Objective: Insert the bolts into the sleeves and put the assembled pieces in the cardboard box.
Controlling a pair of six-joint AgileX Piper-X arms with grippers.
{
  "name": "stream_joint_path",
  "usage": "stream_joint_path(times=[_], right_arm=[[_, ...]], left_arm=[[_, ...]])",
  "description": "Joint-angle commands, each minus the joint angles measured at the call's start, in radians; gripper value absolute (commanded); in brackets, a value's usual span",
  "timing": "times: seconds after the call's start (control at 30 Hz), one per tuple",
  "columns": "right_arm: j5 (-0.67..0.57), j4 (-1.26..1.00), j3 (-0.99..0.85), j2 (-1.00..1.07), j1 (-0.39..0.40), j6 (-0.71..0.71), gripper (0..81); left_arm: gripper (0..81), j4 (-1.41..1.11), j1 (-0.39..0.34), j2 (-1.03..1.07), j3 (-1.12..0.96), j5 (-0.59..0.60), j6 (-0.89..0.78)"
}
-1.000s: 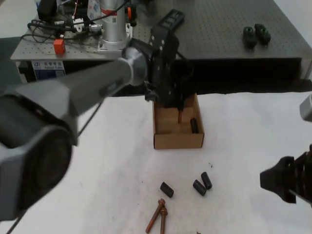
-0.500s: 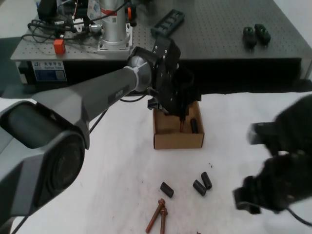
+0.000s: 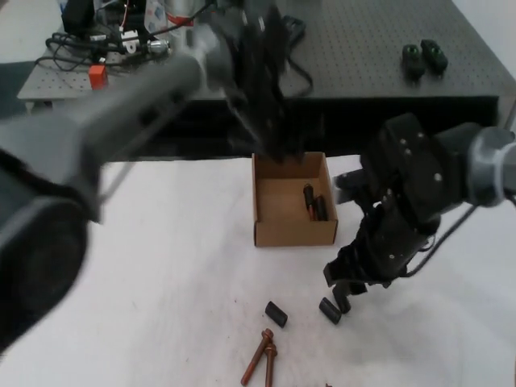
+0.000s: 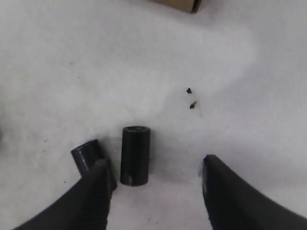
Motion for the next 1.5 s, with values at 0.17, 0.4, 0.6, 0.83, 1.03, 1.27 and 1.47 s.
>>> stream_joint_path(times=[0.17,0.4,0.6,0.83,1.03,1.27,1.47], right_arm=[[0.031,0.022,-0.018,0.042,0.024,-0.054,39.0],[0.041,-0.011,-0.018,0.080,0.051,-0.086,28.3],[0.048,-0.021,-0.018,0.117,0.061,-0.088,25.0],[0.048,-0.059,-0.018,0.114,0.058,-0.104,0.1],[0.044,-0.054,-0.018,0.117,0.058,-0.110,22.1],[0.048,-0.073,-0.018,0.116,0.058,-0.110,19.1],[0.045,-0.080,-0.018,0.113,0.051,-0.115,2.3]], left_arm=[[26.4,-0.080,0.002,-0.264,0.305,-0.090,0.028],[26.4,-0.114,0.002,-0.416,0.559,-0.090,0.021],[26.4,-0.116,0.002,-0.483,0.671,-0.090,0.040],[26.4,-0.038,-0.001,-0.496,0.686,-0.036,0.173],[26.4,-0.025,0.000,-0.496,0.686,-0.036,0.185],[26.4,-0.025,0.000,-0.496,0.686,-0.036,0.185],[26.4,-0.025,0.000,-0.496,0.686,-0.036,0.248]])
